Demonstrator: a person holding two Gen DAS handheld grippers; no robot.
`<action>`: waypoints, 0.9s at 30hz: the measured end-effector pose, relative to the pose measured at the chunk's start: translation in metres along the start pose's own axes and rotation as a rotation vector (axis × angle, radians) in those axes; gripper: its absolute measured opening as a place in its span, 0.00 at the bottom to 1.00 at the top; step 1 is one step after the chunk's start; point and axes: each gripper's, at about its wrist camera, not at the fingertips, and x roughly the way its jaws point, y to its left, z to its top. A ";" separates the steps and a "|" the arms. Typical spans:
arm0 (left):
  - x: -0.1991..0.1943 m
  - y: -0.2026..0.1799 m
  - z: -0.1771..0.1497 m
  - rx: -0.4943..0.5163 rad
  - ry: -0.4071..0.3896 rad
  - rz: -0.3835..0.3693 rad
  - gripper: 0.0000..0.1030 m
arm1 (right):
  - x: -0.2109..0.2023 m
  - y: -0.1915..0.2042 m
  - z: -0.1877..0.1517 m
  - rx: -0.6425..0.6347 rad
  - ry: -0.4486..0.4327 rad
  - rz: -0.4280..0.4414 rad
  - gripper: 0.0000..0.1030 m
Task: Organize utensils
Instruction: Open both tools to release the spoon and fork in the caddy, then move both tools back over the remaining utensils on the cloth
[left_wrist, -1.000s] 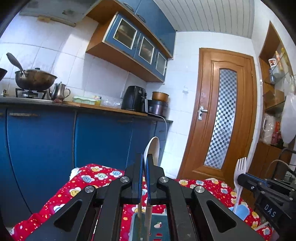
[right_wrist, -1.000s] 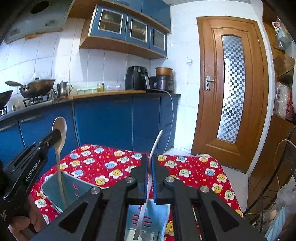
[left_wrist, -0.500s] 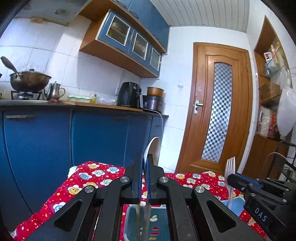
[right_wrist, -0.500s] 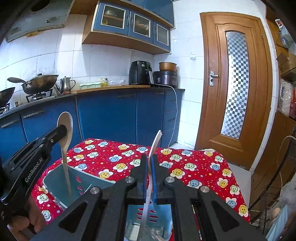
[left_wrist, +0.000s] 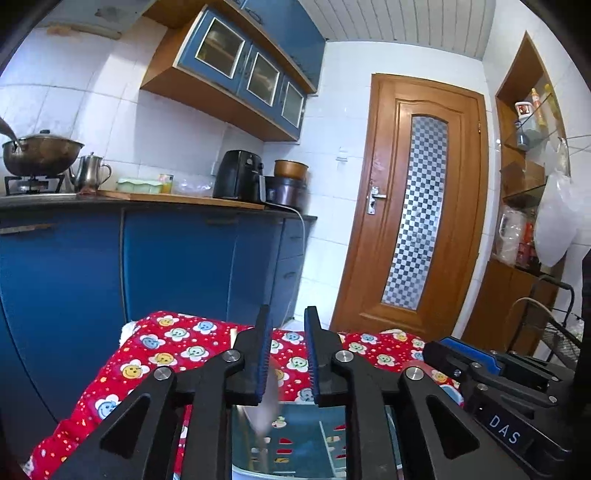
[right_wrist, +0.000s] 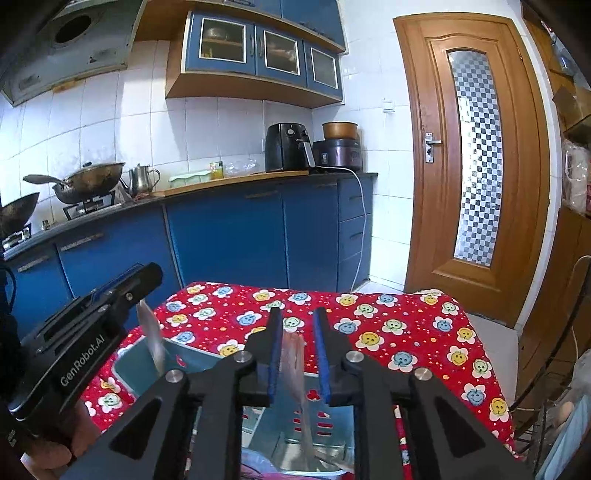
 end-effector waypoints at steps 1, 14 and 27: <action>-0.002 0.000 0.001 -0.004 -0.006 -0.004 0.23 | -0.002 0.000 0.001 0.003 -0.003 0.005 0.20; -0.033 -0.008 0.021 0.032 0.051 -0.007 0.26 | -0.038 0.008 0.009 0.031 -0.012 0.070 0.22; -0.064 -0.006 0.013 0.073 0.224 -0.031 0.26 | -0.073 0.006 -0.004 0.061 0.065 0.112 0.23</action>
